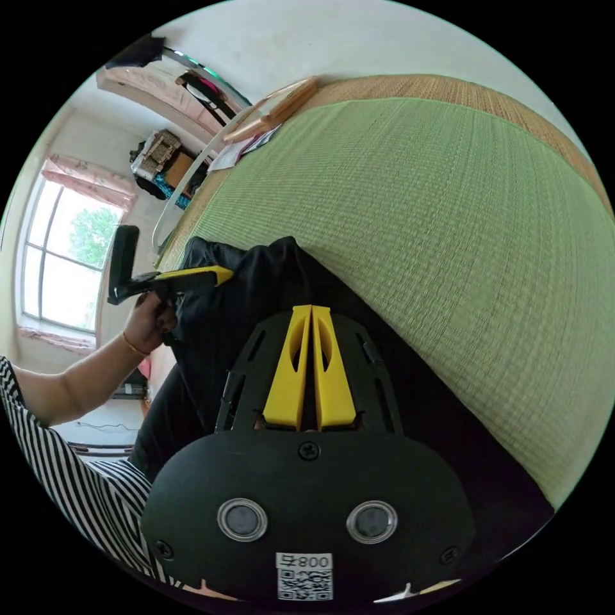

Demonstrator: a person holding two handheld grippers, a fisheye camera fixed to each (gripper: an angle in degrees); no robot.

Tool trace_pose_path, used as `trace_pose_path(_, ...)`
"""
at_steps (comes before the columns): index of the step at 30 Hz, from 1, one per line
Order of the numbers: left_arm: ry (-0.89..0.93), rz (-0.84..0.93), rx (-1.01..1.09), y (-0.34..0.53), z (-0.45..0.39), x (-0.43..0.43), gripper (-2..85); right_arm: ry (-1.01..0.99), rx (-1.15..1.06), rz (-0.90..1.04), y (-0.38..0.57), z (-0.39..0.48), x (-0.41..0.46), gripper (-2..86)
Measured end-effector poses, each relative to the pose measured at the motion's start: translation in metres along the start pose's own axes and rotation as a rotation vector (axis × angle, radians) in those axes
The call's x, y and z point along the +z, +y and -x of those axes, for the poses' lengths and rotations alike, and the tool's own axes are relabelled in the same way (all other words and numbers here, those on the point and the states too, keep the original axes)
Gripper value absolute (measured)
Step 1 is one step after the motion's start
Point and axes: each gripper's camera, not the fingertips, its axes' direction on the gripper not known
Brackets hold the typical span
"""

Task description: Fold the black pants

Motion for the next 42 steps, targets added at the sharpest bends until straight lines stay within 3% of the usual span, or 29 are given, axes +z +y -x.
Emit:
trace_pose_path(6, 0.069, -0.029, 0.074, -0.013, -0.053, 0.012, 0.1, -0.012, -0.031, -0.026, 0.073, -0.005, -0.026, 0.1)
trace_pose_path(14, 0.060, 0.109, 0.127, -0.042, -0.130, 0.073, 0.3, 0.061, 0.087, 0.072, 0.190, -0.047, -0.018, 0.1)
trace_pose_path(17, 0.061, 0.093, 0.165, -0.056, -0.165, 0.080, 0.6, -0.038, 0.154, 0.031, 0.216, -0.073, -0.021, 0.1)
trace_pose_path(24, 0.208, 0.147, 0.306, -0.096, -0.267, 0.126, 2.9, -0.035, 0.251, -0.140, 0.305, -0.128, -0.061, 0.2)
trace_pose_path(29, 0.232, 0.256, 0.493, -0.137, -0.386, 0.196, 4.7, 0.025, 0.385, -0.271, 0.390, -0.182, -0.097, 0.1)
trace_pose_path(34, 0.175, 0.369, 0.621, -0.175, -0.494, 0.270, 4.1, 0.052, 0.425, -0.309, 0.439, -0.222, -0.100, 0.1)
trace_pose_path(37, 0.012, 0.402, 0.661, -0.195, -0.547, 0.312, 2.0, 0.039, 0.426, -0.311, 0.456, -0.242, -0.091, 0.1)
trace_pose_path(42, 0.049, 0.387, 0.602, -0.224, -0.607, 0.346, 0.8, 0.060, 0.409, -0.318, 0.484, -0.265, -0.077, 0.2)
